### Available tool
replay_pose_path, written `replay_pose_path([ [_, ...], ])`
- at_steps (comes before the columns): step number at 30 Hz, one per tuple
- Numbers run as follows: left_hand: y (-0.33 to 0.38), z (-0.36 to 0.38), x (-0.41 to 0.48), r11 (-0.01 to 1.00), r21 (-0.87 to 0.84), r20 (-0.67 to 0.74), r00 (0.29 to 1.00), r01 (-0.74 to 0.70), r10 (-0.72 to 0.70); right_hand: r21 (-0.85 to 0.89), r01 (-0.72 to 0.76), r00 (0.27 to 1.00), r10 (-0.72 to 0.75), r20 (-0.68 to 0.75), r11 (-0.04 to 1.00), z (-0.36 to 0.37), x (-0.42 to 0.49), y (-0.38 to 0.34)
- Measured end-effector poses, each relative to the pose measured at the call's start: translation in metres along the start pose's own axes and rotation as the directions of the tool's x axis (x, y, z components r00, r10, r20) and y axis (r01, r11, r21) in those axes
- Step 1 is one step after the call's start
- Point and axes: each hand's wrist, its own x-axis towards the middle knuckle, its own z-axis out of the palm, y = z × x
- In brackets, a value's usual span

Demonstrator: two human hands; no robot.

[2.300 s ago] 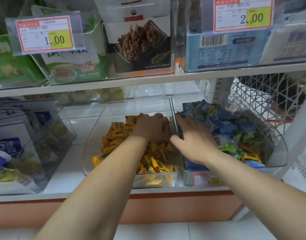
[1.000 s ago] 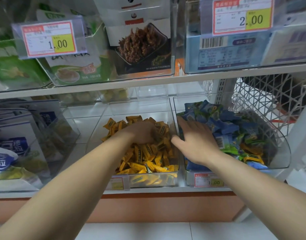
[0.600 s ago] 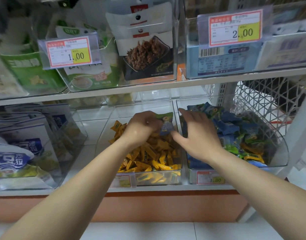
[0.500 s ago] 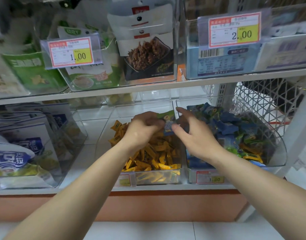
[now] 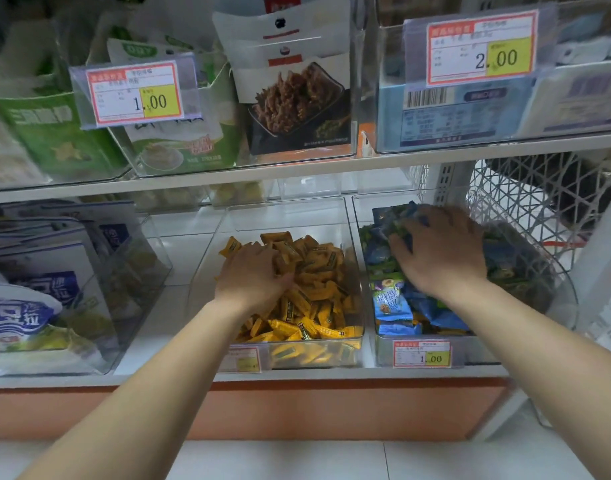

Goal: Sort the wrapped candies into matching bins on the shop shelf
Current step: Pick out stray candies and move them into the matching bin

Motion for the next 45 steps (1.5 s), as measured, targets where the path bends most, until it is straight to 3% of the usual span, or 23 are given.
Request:
replay_pose_path([
  [2, -0.002, 0.003, 0.005, 0.997, -0.069, 0.041, 0.999, 0.022, -0.020, 0.074, 0.103, 0.994, -0.100, -0.041, 0.992, -0.006, -0.001, -0.020],
  [4, -0.002, 0.006, 0.011, 0.995, -0.095, 0.062, 0.998, 0.035, -0.029, 0.172, 0.158, 0.984, -0.169, 0.048, 0.972, -0.003, -0.005, -0.039],
  [7, -0.004, 0.011, 0.026, 0.994, -0.027, 0.144, 0.984, 0.109, -0.104, 0.221, 0.087, 0.961, -0.141, 0.238, 0.971, 0.012, -0.014, -0.053],
  [9, -0.003, 0.013, 0.037, 0.989, 0.037, 0.227, 0.963, 0.142, -0.147, 0.265, 0.044, 0.950, -0.123, 0.288, 0.963, 0.016, -0.016, -0.053],
  [14, 0.005, 0.015, 0.065, 0.981, 0.036, 0.362, 0.913, 0.191, -0.191, 0.257, 0.072, 0.956, -0.140, 0.258, 0.964, 0.022, -0.016, -0.052],
  [18, -0.004, 0.015, 0.077, 0.952, -0.101, 0.403, 0.887, 0.288, -0.226, 0.260, 0.063, 0.961, -0.129, 0.244, 0.964, 0.022, -0.016, -0.053],
  [25, 0.009, 0.020, 0.074, 0.957, -0.205, 0.536, 0.842, 0.206, -0.067, 0.253, 0.040, 0.966, -0.102, 0.236, 0.967, 0.025, -0.018, -0.057],
  [33, 0.015, 0.011, 0.059, 0.937, -0.331, 0.434, 0.900, 0.116, 0.042, 0.295, 0.025, 0.964, -0.102, 0.246, 0.955, 0.021, -0.019, -0.055],
  [40, -0.023, -0.022, 0.038, 0.837, -0.547, 0.238, 0.961, 0.014, 0.140, 0.317, 0.051, 0.965, -0.128, 0.229, 0.947, 0.019, -0.020, -0.064],
  [43, -0.031, -0.031, 0.038, 0.819, -0.574, 0.163, 0.981, 0.004, 0.109, 0.314, 0.038, 0.965, -0.116, 0.235, 0.949, 0.018, -0.019, -0.062],
  [45, -0.031, -0.034, 0.040, 0.852, -0.523, 0.196, 0.974, 0.004, 0.116, 0.320, 0.028, 0.964, -0.111, 0.243, 0.947, 0.018, -0.019, -0.057],
])
